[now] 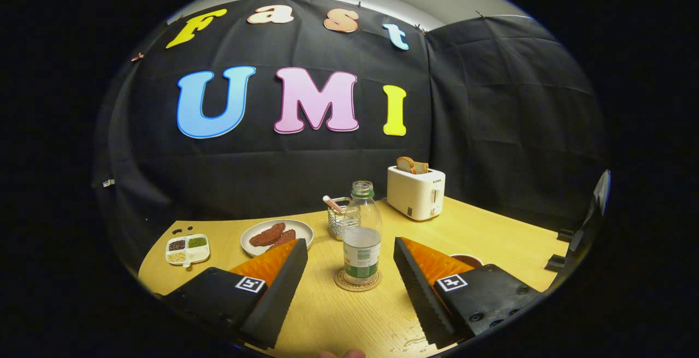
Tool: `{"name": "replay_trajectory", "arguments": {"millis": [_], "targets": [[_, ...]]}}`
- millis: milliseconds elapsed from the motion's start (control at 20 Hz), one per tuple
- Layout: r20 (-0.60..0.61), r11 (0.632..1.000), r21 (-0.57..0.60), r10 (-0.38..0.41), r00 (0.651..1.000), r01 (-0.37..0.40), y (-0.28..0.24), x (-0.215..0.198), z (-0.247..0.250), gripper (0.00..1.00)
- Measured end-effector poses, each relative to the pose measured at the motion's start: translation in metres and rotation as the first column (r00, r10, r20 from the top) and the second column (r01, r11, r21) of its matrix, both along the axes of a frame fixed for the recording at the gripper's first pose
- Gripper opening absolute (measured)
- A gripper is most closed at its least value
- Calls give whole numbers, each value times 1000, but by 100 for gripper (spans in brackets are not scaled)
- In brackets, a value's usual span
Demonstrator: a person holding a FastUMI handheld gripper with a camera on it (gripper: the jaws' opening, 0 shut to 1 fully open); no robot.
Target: Take the bottle from table, then pour the juice into the cup, finally place the bottle on the coaster
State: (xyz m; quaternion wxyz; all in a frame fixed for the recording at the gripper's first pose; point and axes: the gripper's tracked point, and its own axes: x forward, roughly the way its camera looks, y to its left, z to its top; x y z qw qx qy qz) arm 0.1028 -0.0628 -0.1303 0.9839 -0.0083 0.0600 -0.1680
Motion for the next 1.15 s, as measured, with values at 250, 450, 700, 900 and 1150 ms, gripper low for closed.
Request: {"name": "replay_trajectory", "arguments": {"millis": [250, 450, 700, 900, 1150], "targets": [[36, 995, 4, 102, 994, -103, 19, -21, 45, 97], [57, 987, 0, 159, 986, -159, 18, -37, 71, 97], [64, 971, 5, 238, 969, -239, 17, -58, 93, 97], [61, 959, 18, 282, 958, -283, 11, -66, 101, 97], [64, 945, 16, 326, 943, -328, 7, -73, 107, 97]]}}
